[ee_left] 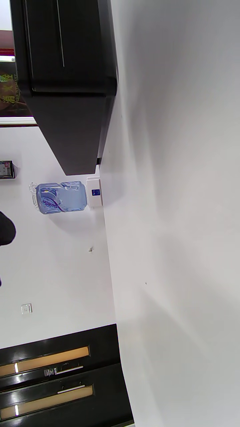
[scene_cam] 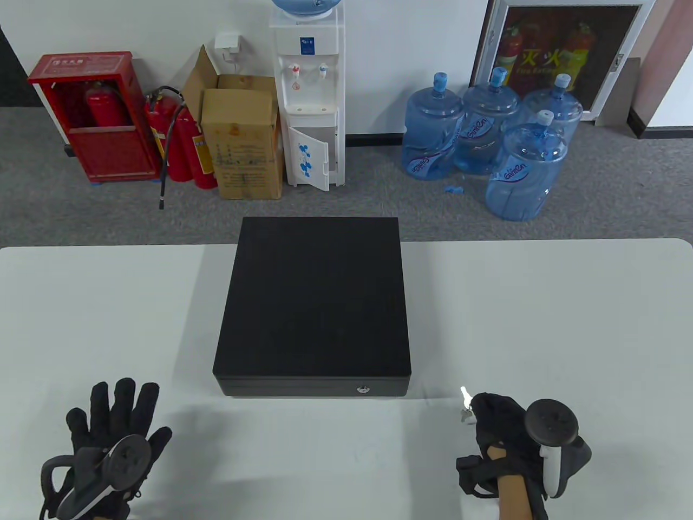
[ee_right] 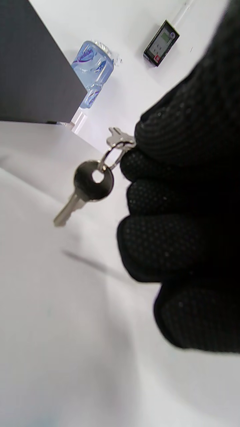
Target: Close cash drawer
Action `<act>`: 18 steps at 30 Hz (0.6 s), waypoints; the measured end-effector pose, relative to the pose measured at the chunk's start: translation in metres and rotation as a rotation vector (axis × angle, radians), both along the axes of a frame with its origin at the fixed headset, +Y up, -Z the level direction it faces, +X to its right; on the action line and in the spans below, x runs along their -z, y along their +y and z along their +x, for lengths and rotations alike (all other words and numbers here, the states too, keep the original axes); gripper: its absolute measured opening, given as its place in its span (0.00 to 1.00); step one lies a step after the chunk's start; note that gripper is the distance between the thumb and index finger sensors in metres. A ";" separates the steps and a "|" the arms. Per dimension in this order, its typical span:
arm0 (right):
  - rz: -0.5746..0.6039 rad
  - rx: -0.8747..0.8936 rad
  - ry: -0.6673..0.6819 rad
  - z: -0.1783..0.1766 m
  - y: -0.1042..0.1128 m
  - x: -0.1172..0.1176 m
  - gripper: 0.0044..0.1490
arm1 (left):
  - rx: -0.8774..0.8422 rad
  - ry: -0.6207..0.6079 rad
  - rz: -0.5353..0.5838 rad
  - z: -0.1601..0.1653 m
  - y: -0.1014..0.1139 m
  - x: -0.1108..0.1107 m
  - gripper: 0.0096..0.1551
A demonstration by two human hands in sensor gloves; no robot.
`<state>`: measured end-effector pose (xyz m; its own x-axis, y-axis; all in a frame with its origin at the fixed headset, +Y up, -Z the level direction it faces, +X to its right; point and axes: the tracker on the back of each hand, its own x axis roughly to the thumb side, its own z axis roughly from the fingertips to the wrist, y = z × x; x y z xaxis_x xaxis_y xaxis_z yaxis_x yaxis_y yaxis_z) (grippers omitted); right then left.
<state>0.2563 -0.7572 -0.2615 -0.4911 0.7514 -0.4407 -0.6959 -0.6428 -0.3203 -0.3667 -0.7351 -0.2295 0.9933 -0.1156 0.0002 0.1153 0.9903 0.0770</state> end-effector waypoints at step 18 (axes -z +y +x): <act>-0.140 -0.132 -0.109 0.009 -0.015 0.017 0.25 | 0.027 0.020 -0.028 0.002 -0.002 0.001 0.47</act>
<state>0.2650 -0.7725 -0.2783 -0.5247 0.6113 -0.5924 -0.5689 -0.7695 -0.2902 -0.3650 -0.7368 -0.2306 0.9897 -0.1423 -0.0155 0.1429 0.9887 0.0462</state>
